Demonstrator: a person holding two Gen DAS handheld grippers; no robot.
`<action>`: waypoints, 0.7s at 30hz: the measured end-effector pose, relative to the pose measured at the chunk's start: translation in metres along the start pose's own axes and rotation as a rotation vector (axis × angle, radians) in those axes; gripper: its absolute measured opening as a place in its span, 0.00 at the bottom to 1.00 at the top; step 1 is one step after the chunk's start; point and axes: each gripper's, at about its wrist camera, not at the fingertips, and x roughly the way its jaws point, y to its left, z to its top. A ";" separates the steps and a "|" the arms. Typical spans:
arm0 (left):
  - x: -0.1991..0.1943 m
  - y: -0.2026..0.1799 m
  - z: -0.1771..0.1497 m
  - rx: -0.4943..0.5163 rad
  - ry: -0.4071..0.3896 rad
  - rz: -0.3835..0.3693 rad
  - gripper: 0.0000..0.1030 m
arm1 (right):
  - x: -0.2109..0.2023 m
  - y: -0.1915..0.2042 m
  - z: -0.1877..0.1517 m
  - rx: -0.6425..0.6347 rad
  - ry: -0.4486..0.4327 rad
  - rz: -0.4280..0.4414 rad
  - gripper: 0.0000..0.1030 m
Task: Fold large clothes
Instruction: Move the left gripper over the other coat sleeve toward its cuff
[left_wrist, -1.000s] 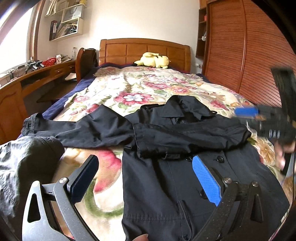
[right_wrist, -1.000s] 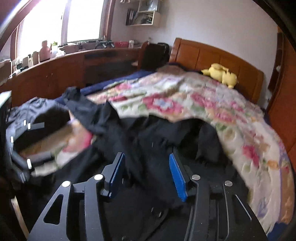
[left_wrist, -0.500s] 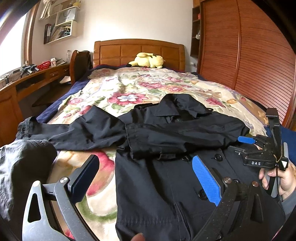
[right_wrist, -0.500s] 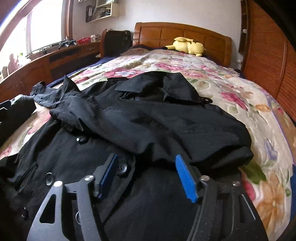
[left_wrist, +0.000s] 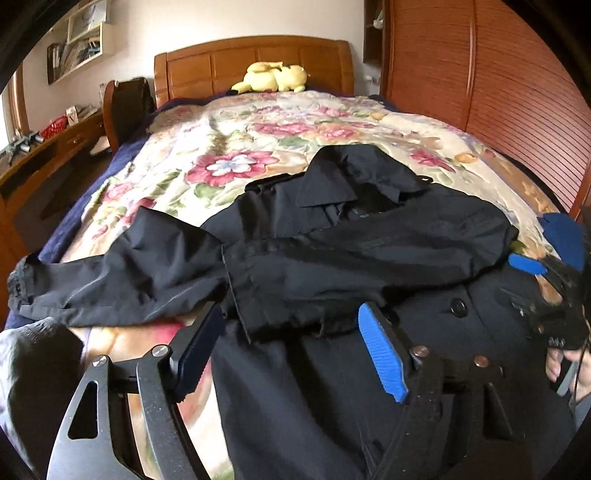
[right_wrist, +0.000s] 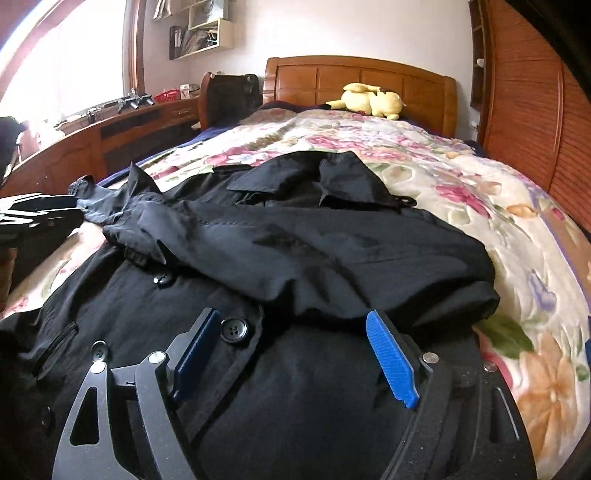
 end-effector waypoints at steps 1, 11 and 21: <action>0.006 0.002 0.003 -0.016 0.013 0.001 0.75 | 0.001 0.000 -0.001 -0.003 -0.002 0.001 0.80; 0.069 0.017 0.005 -0.025 0.146 0.114 0.73 | -0.002 0.000 0.002 -0.022 -0.024 0.017 0.80; 0.080 0.016 0.000 -0.031 0.171 0.064 0.40 | 0.003 -0.010 0.006 0.010 -0.040 0.016 0.80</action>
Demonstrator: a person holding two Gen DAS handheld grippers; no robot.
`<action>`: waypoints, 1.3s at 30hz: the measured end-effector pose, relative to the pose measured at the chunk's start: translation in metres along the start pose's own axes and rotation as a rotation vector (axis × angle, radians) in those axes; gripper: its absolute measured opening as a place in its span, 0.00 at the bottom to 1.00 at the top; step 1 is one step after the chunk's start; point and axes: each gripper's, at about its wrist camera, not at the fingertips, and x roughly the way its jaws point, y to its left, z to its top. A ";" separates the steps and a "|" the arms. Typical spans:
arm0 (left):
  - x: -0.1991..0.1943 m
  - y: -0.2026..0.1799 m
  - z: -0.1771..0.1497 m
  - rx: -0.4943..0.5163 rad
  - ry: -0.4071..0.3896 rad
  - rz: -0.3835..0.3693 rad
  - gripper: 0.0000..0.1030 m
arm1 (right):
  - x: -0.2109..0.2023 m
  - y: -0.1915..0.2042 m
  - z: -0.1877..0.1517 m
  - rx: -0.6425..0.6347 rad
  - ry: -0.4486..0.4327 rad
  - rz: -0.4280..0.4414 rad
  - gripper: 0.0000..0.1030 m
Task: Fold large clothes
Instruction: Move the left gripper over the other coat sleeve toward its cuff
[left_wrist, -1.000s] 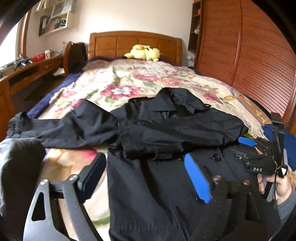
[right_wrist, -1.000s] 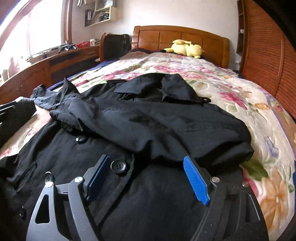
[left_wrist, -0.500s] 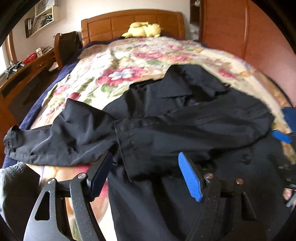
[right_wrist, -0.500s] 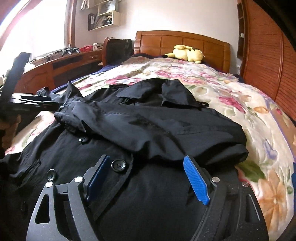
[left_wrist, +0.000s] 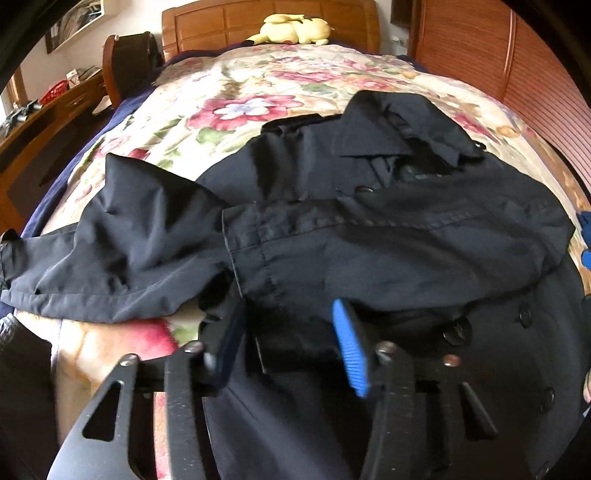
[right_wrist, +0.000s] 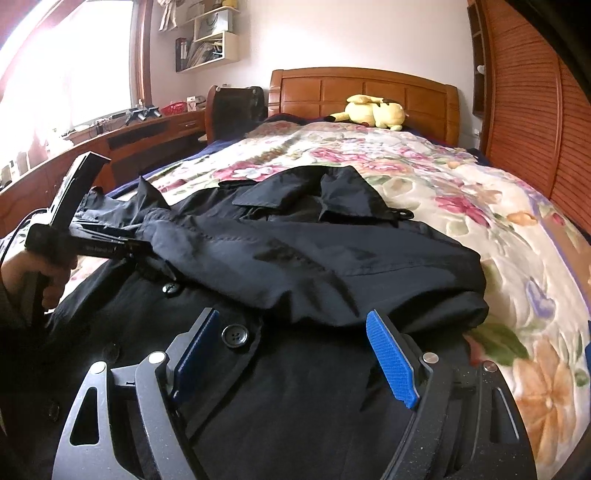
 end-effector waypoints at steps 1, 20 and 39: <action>-0.001 -0.001 0.000 0.004 0.000 -0.010 0.37 | 0.001 0.000 0.000 -0.001 0.000 0.000 0.80; -0.063 0.039 0.003 0.017 -0.140 0.078 0.37 | 0.011 0.000 0.003 -0.004 -0.024 -0.004 0.80; -0.037 0.107 0.005 -0.015 -0.045 0.164 0.69 | 0.021 0.002 0.004 -0.017 -0.005 -0.003 0.80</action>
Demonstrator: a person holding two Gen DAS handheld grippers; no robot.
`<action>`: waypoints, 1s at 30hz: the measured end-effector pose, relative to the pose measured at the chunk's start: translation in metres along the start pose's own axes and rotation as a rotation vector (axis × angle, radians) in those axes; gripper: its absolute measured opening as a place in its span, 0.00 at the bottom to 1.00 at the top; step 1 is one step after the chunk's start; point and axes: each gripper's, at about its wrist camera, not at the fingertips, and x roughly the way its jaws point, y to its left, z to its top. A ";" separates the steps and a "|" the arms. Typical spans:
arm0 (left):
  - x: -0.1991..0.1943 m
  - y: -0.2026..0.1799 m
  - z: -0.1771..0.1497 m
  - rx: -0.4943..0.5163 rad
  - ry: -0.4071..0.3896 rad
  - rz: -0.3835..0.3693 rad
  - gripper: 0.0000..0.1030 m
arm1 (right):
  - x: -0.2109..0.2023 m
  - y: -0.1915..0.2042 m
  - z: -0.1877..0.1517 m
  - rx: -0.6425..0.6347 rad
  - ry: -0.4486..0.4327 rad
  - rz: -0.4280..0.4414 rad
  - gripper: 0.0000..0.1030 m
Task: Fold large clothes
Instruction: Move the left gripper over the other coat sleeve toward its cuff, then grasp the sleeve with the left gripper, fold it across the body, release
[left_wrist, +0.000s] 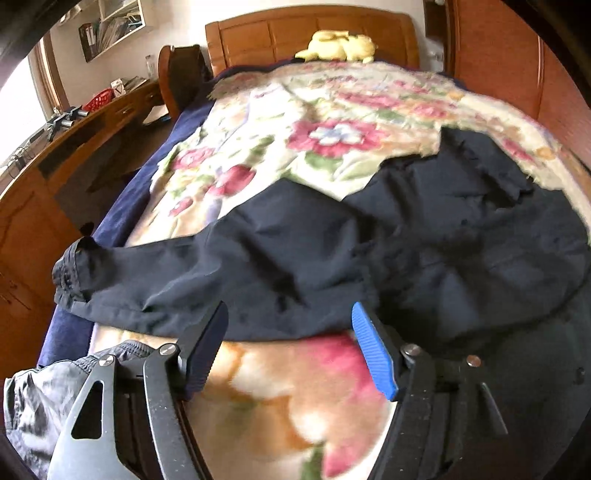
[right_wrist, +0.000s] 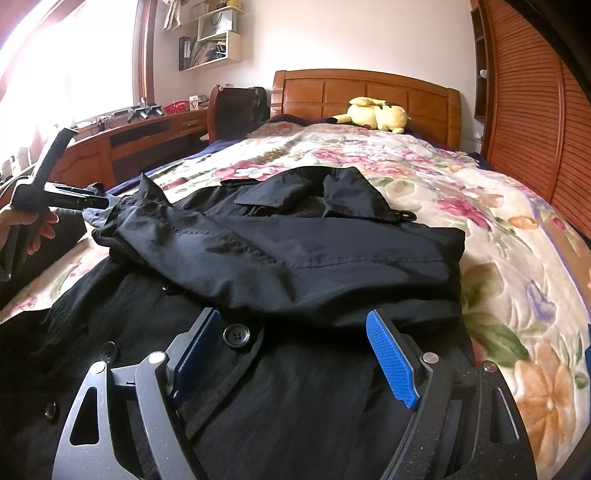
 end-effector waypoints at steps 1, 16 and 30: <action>0.007 0.001 -0.004 0.008 0.020 0.009 0.69 | 0.000 0.000 0.000 -0.001 0.001 0.000 0.80; 0.049 0.002 -0.021 0.087 0.122 0.094 0.69 | 0.002 0.003 0.000 -0.015 0.010 0.006 0.80; 0.058 0.003 -0.010 0.054 0.055 0.141 0.16 | -0.002 0.013 0.000 -0.054 -0.016 0.054 0.88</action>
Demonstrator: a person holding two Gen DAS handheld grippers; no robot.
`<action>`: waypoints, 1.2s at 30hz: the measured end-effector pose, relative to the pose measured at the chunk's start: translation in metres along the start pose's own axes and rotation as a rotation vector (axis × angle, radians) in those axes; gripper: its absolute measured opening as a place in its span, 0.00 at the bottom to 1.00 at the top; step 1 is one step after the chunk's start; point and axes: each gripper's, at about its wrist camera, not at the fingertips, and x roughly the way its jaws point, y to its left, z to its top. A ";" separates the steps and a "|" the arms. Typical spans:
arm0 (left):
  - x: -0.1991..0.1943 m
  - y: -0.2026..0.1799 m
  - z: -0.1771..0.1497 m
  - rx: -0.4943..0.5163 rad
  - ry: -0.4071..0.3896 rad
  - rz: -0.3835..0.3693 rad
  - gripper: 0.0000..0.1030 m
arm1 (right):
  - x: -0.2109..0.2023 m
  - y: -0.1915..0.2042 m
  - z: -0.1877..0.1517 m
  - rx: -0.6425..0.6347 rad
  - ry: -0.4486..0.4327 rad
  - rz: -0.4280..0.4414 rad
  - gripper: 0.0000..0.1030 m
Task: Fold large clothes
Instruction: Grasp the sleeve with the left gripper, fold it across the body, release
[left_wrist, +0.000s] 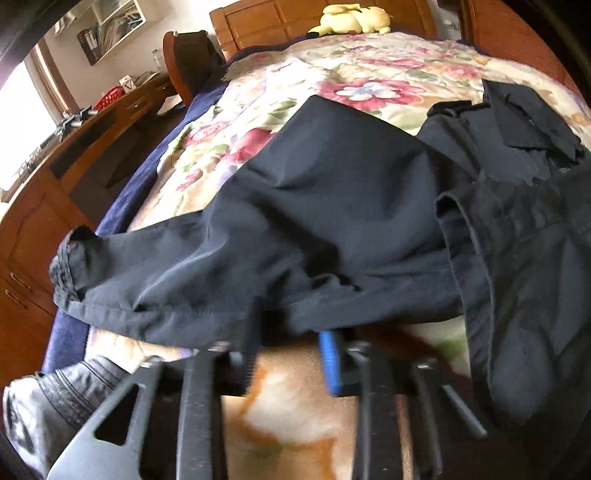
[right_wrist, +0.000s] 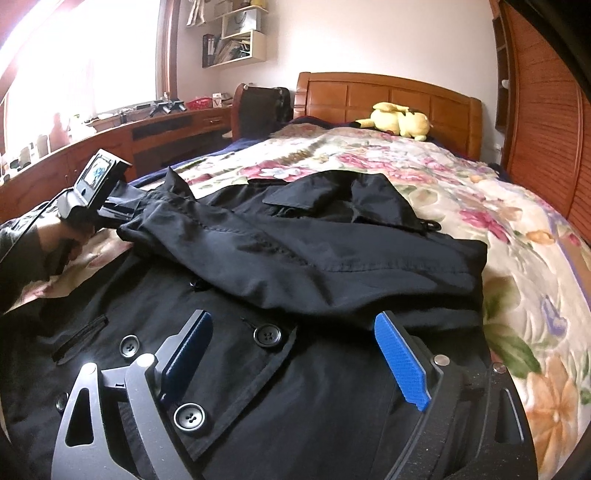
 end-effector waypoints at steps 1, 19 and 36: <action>-0.002 -0.001 0.002 0.013 -0.006 0.002 0.13 | 0.000 0.001 0.000 -0.002 -0.001 -0.002 0.88; -0.138 -0.058 0.058 0.097 -0.265 -0.046 0.05 | 0.004 -0.002 0.003 0.039 -0.022 -0.009 0.88; -0.195 -0.114 -0.006 0.181 -0.218 -0.237 0.39 | 0.007 -0.006 0.004 0.047 -0.026 -0.019 0.88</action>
